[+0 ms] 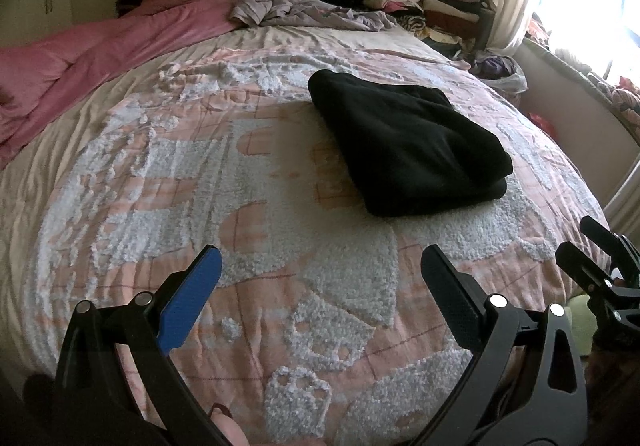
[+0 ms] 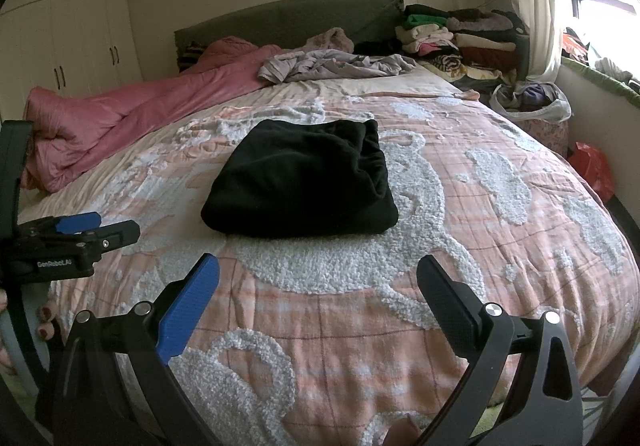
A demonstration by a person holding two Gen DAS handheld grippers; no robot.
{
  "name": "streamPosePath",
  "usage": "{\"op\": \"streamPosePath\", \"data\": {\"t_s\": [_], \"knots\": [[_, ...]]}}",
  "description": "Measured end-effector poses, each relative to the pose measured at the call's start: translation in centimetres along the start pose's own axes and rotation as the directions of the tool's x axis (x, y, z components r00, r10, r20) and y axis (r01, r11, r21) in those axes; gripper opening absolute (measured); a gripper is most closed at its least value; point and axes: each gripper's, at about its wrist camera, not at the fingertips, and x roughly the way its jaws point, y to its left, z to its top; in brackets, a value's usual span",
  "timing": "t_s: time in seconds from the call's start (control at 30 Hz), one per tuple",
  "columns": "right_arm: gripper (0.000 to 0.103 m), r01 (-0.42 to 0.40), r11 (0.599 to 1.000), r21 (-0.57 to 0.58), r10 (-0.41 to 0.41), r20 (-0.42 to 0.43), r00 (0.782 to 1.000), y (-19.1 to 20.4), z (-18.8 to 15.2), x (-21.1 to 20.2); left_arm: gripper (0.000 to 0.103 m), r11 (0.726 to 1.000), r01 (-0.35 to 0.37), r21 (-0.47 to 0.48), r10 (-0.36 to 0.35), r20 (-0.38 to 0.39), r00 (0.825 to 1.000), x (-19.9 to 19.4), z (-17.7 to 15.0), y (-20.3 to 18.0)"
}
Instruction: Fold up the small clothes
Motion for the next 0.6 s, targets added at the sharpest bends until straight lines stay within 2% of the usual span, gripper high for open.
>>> {"op": "streamPosePath", "data": {"t_s": [0.6], "knots": [[0.098,0.004,1.000,0.001,-0.004,0.000,1.000,-0.24,0.02,-0.25,0.093,0.999,-0.035,0.007,0.035,-0.004,0.999,-0.46,-0.05,0.18]]}}
